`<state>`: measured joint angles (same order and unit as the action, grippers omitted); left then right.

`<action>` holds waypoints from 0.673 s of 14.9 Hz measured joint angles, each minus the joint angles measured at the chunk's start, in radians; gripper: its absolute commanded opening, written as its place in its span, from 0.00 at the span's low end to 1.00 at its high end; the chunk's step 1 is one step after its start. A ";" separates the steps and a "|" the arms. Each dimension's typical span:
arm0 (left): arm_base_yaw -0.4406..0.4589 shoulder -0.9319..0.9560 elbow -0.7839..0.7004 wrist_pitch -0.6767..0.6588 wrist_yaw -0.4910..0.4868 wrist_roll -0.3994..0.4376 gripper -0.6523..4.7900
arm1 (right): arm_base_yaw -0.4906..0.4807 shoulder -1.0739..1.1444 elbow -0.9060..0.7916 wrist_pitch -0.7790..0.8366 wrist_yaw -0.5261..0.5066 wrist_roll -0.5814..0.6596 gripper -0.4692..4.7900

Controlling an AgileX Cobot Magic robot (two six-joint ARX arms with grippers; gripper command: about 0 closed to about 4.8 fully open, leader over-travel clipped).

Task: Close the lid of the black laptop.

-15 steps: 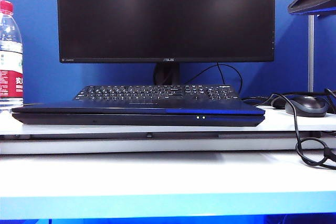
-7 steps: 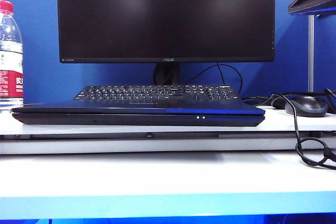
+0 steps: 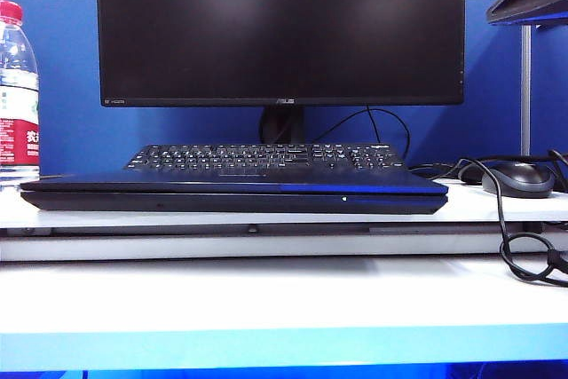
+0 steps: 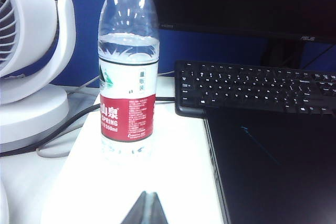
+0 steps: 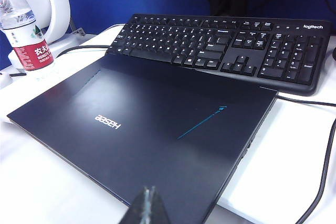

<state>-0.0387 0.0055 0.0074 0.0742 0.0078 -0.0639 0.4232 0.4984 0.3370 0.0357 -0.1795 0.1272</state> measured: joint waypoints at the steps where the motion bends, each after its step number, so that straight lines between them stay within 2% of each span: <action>1: 0.000 0.000 0.000 -0.002 0.000 0.000 0.11 | 0.017 -0.058 -0.005 -0.048 0.003 -0.002 0.09; 3: 0.000 0.000 0.000 -0.003 0.002 0.000 0.11 | 0.008 -0.148 -0.003 -0.061 0.004 -0.027 0.09; 6: 0.000 0.000 0.000 -0.005 0.005 0.000 0.11 | -0.065 -0.300 -0.002 -0.161 0.029 -0.094 0.09; 7: 0.000 0.000 0.000 -0.006 0.004 0.000 0.11 | -0.133 -0.344 -0.011 -0.232 0.116 -0.112 0.09; 10: 0.000 0.000 0.000 -0.008 0.005 0.000 0.11 | -0.272 -0.379 -0.052 -0.236 0.271 -0.059 0.09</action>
<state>-0.0391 0.0055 0.0074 0.0662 0.0124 -0.0635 0.1513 0.1196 0.2852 -0.2005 0.0914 0.0681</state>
